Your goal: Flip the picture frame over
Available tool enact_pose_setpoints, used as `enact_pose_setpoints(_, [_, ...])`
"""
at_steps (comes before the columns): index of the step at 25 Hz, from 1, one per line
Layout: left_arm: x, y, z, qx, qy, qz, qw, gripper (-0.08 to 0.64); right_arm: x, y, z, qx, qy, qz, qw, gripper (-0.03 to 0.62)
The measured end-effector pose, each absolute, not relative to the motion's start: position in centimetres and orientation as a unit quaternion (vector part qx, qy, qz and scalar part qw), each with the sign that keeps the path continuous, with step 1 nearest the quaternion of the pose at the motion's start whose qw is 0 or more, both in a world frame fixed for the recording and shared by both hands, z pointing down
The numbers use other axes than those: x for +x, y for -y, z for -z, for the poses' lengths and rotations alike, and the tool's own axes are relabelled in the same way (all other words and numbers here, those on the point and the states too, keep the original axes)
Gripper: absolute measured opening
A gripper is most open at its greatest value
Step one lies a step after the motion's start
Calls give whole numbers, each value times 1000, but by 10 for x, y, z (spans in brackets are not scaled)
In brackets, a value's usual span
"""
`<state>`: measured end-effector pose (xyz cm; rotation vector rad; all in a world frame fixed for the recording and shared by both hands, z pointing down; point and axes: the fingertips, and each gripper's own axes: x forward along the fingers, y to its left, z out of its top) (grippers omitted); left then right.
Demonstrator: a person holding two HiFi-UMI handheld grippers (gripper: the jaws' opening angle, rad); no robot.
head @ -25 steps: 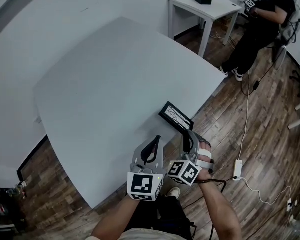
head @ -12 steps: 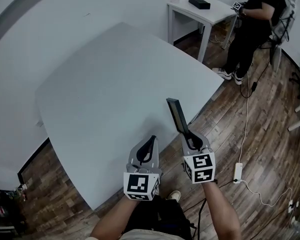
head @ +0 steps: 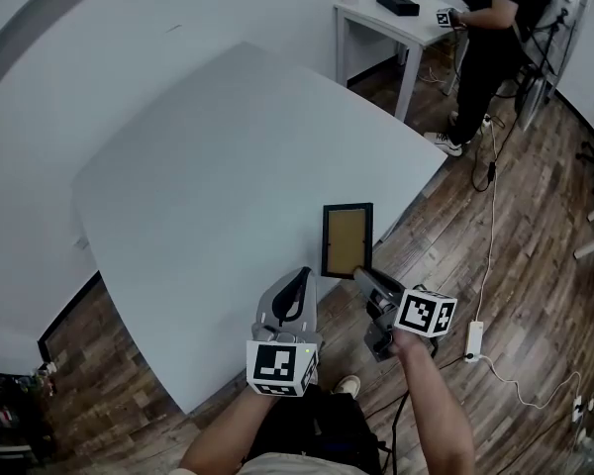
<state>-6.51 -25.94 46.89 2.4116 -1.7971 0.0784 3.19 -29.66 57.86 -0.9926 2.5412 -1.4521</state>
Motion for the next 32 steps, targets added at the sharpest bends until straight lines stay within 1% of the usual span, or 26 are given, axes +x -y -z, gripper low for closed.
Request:
enact_pose_setpoints(3, [-65,260,-470,799,597,-28,65,0,26,292,-594,-293,-809,509,30,95])
enact_pose_setpoints(8, [-68,264,-475,797,600,-33,66,0,20,290,-620,-269,-761,587,58,95])
enact_pose_setpoints(14, [-68,266,-482,794,602,-38,74,0,23,294,-649,-257,-696,661,107,95])
enact_pose_setpoints(21, [-70,266,-488,794,602,-42,79,0,29,296,-671,-269,-647,696,155,98])
enact_pose_setpoints(27, [-65,268,-489,796,598,-44,80,0,30,299,-671,-268,-641,697,178,106])
enact_pose_setpoints(30, [-62,266,-489,797,597,-44,80,0,36,301,-670,-275,-638,690,201,143])
enact_pose_setpoints(32, [-62,268,-489,797,597,-45,79,0,39,303,-668,-276,-645,683,205,199])
